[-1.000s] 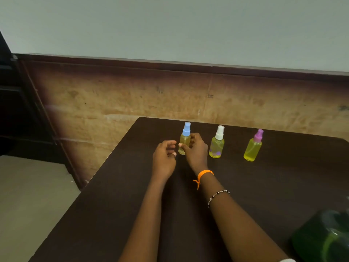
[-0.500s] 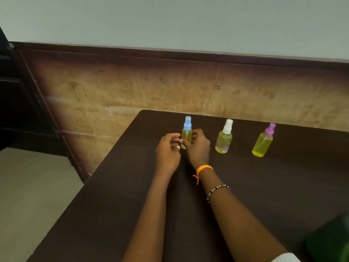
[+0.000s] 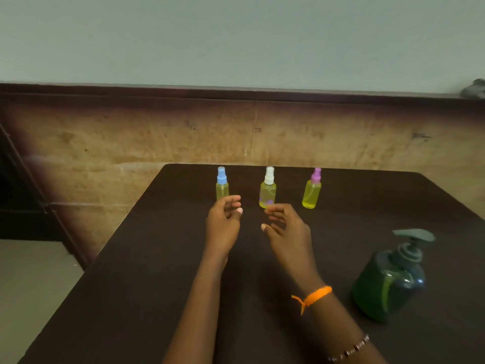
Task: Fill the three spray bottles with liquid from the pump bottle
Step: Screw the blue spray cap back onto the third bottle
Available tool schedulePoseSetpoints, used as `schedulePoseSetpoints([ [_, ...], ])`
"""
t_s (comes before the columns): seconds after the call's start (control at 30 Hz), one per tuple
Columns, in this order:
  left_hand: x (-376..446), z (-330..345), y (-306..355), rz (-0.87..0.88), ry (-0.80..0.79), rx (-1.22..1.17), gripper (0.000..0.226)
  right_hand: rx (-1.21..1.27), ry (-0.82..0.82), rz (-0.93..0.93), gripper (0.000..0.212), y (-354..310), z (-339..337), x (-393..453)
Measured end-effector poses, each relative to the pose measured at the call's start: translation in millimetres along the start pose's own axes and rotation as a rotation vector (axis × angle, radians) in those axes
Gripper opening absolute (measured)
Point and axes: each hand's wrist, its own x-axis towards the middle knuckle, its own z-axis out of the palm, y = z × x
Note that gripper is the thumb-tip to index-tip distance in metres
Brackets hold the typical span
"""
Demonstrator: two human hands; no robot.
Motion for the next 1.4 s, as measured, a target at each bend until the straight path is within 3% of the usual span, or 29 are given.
schedulePoseSetpoints([
  [0.17, -59, 31, 20, -0.013, -0.118, -0.086, 0.031, -0.013, 0.081, -0.094, 0.033, -8, -57, -61],
  [0.4, -129, 74, 36, -0.021, -0.289, -0.141, 0.027, 0.002, 0.255, -0.043, 0.024, 2, -121, -121],
  [0.6, -155, 103, 42, -0.042, -0.437, -0.1, 0.02, -0.107, 0.465, 0.056, 0.037, 23, -161, -128],
  [0.73, -165, 113, 47, -0.064, -0.447, -0.16, 0.028, -0.118, 0.268, 0.122, 0.072, 40, -172, -113],
  [0.8, -168, 115, 46, -0.072, -0.437, -0.169, 0.03, -0.074, 0.171, 0.117, 0.078, 44, -173, -107],
  [0.93, -171, 117, 44, -0.103, -0.423, -0.189, 0.03, -0.047, 0.099, 0.08, 0.074, 46, -171, -101],
  [1.13, -165, 111, 37, -0.095, -0.432, -0.213, 0.031, -0.135, 0.124, 0.045, 0.072, 48, -162, -87],
  [1.4, -90, 100, 25, -0.066, -0.433, -0.163, 0.04, -0.14, 0.086, 0.014, 0.073, 50, -128, -16],
])
